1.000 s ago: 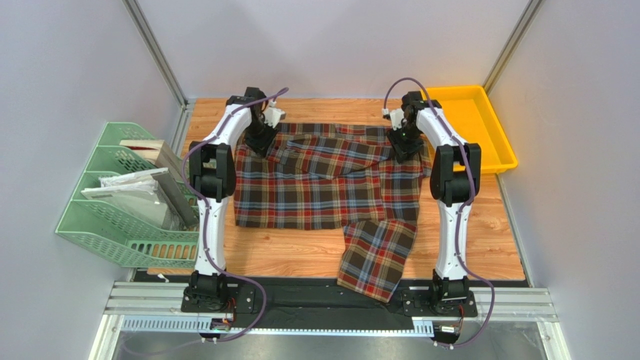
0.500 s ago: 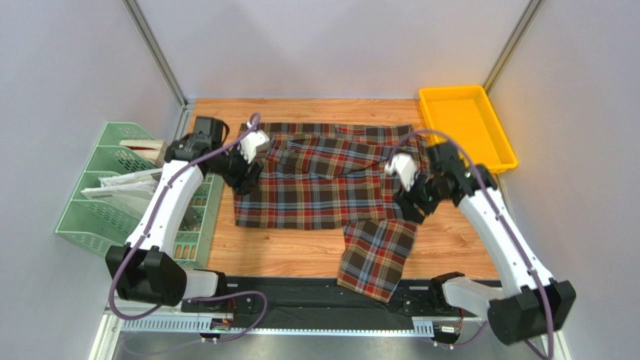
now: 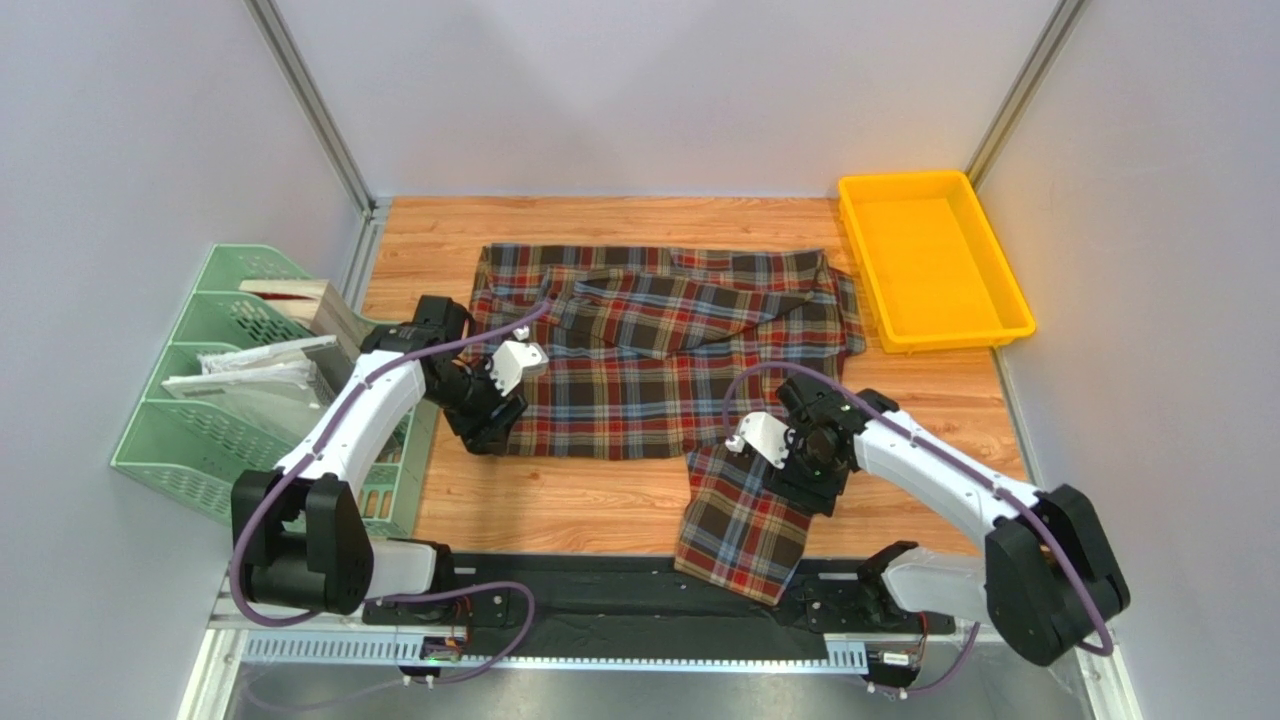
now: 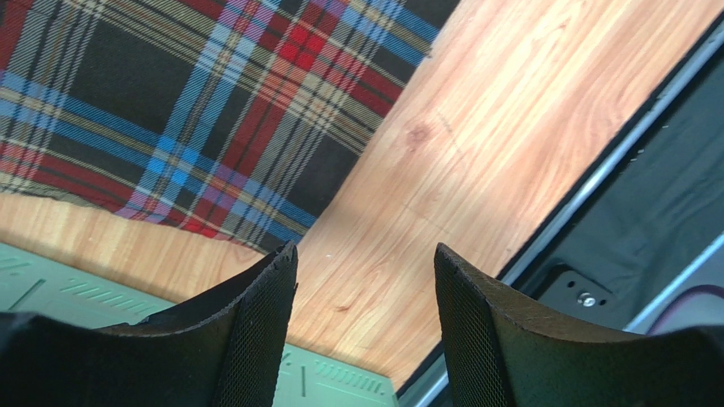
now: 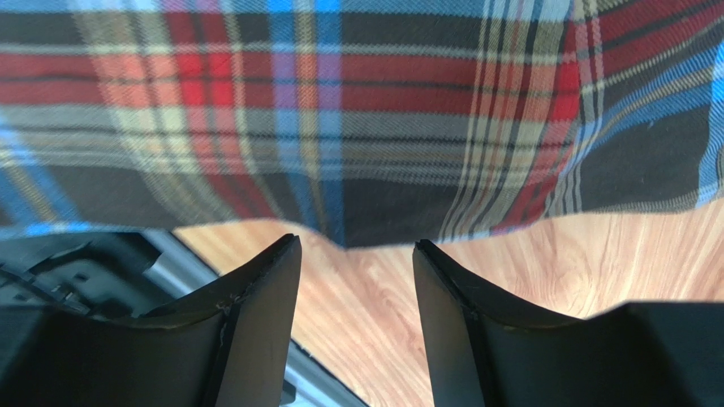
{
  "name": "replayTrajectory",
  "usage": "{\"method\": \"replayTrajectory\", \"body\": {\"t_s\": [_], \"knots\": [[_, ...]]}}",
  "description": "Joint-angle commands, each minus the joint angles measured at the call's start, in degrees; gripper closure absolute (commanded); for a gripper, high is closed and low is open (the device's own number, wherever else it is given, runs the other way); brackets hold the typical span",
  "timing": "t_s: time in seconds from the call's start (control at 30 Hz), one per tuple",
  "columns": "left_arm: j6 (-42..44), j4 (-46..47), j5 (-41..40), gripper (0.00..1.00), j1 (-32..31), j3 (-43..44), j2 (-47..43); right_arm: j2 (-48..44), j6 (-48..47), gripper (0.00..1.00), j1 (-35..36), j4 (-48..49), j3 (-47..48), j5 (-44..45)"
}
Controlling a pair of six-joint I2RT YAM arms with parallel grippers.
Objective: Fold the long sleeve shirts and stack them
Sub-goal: Fold the shirt
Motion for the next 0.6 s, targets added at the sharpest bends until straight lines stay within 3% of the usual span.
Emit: {"method": "replayTrajectory", "body": {"t_s": [0.0,0.07,0.13,0.17,0.2,0.23,0.4,0.57], "knots": [[2.8,2.9,-1.4,0.33,-0.3,-0.6,0.3,3.5,0.8,0.46,0.5,8.0,-1.0,3.1],[3.0,3.8,-2.4,0.33,-0.2,-1.3,1.4,4.5,0.6,0.49,0.9,8.6,-1.6,3.1],[3.9,4.3,-3.1,0.33,-0.2,-2.0,1.9,5.4,0.1,0.6,1.2,9.3,-2.1,3.2],[5.7,4.5,-3.6,0.33,-0.2,-3.2,2.0,5.6,0.0,0.68,1.2,9.5,-2.2,3.2],[7.0,5.1,-4.2,0.33,-0.2,-4.0,1.6,5.8,-0.2,0.92,1.2,9.4,-2.1,3.2],[8.2,6.4,-4.6,0.33,-0.2,-4.9,1.4,5.7,-0.3,1.0,1.2,8.7,-2.0,3.2],[17.6,10.2,-6.8,0.36,-0.3,-9.1,0.1,3.4,-1.4,1.0,1.1,7.1,-1.6,3.1],[20.2,15.2,-7.5,0.38,-0.8,-9.9,2.2,2.4,-1.3,1.0,1.2,5.1,-0.8,2.8]]}}
